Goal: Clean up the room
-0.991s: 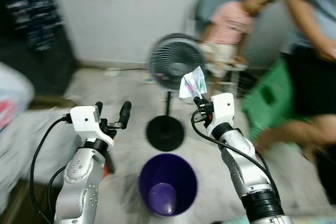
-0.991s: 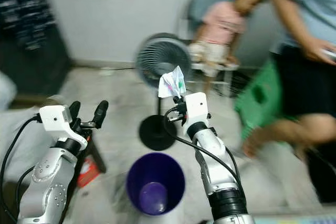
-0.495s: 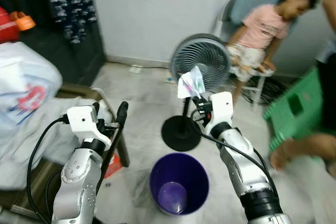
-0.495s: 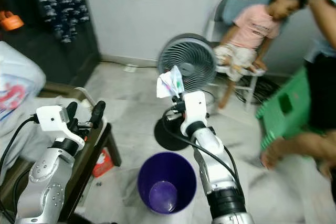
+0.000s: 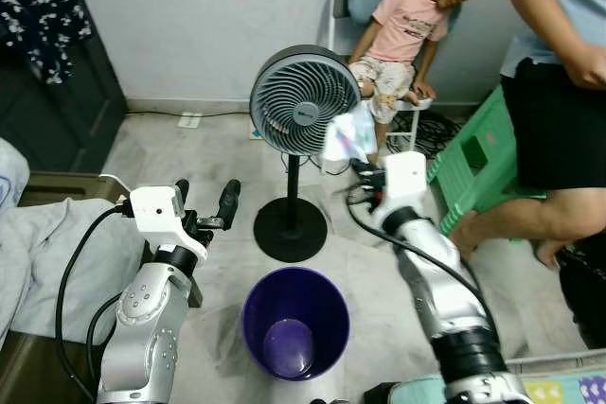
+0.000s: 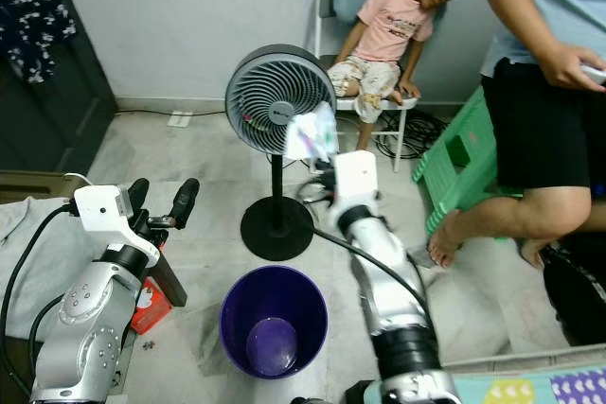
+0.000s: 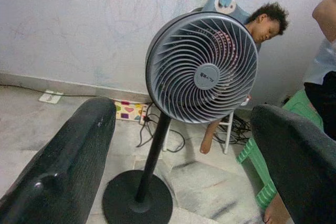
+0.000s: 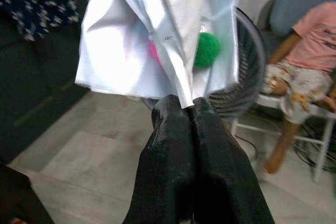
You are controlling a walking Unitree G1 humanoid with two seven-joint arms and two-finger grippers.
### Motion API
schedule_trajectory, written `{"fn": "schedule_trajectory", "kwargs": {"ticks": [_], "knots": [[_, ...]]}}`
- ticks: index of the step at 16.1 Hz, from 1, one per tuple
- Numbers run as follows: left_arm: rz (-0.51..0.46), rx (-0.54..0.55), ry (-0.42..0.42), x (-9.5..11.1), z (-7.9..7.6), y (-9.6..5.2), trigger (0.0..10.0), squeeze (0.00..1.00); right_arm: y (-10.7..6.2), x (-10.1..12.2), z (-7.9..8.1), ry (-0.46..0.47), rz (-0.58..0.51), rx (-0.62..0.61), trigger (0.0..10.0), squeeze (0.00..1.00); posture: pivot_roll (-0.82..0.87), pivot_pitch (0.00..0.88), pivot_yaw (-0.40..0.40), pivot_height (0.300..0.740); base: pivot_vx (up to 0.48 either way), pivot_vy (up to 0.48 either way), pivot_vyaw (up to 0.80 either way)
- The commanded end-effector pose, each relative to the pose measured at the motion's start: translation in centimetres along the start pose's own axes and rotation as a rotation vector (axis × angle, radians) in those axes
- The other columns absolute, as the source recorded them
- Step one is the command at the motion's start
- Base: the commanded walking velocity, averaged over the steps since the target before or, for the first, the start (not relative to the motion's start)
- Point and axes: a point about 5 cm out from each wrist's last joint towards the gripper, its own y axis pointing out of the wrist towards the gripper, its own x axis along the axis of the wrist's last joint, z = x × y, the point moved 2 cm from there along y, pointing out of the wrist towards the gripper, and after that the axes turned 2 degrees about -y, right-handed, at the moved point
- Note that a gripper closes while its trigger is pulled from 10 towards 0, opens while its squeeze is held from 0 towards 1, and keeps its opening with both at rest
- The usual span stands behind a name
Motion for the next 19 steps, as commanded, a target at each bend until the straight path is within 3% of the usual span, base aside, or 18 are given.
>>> {"fn": "schedule_trajectory", "kwargs": {"ticks": [1, 5, 8, 12, 15, 19], "knots": [[0.002, -0.032, -0.004, 0.0, -0.3, 0.2, 10.0, 0.00, 0.1, -0.2, -0.2, -0.007, 0.006, -0.002, 10.0, 0.00, -0.03, 0.046, -0.050, 0.740, 0.000, 0.000, 0.00], [0.078, -0.139, 0.019, -1.1, -1.0, 0.0, 10.0, 0.00, -0.1, -0.6, -0.3, 0.006, 0.017, -0.029, 10.0, 0.00, -0.03, 0.039, -0.036, 0.740, 0.000, 0.000, -0.57], [0.173, -0.254, 0.036, -2.5, -1.3, -0.6, 10.0, 0.00, -0.8, -1.3, -1.7, -0.005, 0.034, -0.074, 10.0, 0.00, -0.03, 0.036, -0.027, 0.740, 0.000, 0.000, 0.00], [0.197, -0.261, 0.060, -2.8, -0.7, -0.8, 10.0, 0.00, -1.9, -2.1, -3.7, -0.035, 0.072, -0.121, 10.0, 0.00, -0.03, 0.045, -0.025, 0.740, 0.000, 0.000, -0.60], [0.191, -0.277, 0.062, -2.8, -1.2, -0.5, 10.0, 0.00, -1.8, -1.9, -3.7, -0.031, 0.065, -0.128, 10.0, 0.00, -0.04, 0.046, -0.025, 0.740, 0.000, 0.000, -0.80], [0.204, -0.283, 0.108, -3.3, -1.2, -0.2, 10.0, 0.00, -1.3, -1.9, -2.9, -0.028, 0.059, -0.104, 10.0, 0.00, -0.04, 0.050, -0.026, 0.740, 0.000, 0.000, 0.00]]}}
